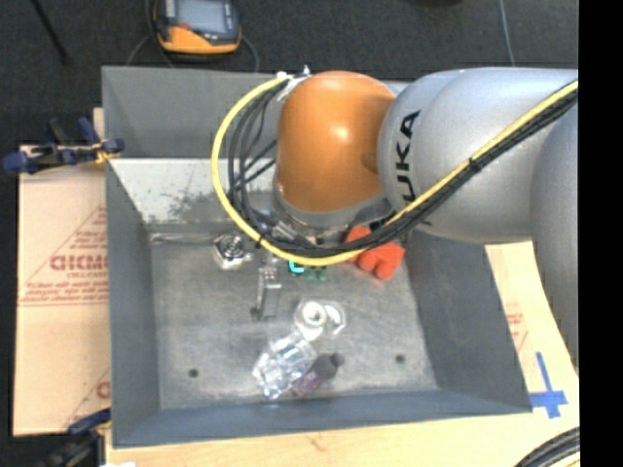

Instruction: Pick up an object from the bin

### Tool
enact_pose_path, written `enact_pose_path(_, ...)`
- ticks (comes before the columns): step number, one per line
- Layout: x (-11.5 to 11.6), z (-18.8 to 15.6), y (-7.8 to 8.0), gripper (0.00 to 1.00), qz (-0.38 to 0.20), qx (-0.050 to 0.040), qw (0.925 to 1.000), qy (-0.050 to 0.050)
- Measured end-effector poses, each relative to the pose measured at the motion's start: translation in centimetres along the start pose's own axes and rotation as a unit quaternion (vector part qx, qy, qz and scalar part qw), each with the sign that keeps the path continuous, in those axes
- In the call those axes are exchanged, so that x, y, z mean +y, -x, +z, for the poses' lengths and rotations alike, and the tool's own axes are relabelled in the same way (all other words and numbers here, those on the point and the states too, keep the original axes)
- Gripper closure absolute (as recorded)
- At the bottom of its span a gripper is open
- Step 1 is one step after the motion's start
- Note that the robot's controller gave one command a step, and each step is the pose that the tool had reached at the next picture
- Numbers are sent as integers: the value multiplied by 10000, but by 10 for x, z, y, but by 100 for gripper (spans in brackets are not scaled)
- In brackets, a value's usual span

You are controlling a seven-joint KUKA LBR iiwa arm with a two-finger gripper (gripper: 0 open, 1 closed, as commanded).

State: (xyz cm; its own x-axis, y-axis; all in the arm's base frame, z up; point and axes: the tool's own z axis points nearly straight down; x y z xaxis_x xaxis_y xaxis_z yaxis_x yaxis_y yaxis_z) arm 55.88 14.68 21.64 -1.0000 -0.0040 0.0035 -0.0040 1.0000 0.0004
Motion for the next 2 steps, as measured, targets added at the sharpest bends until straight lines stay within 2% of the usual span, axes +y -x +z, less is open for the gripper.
enact_pose_path(1, -36, 71, -28, 0, -1101, -94, 9939, 24)
enact_pose_path(2, -36, 75, -30, 0, -1343, -92, 9909, 26)
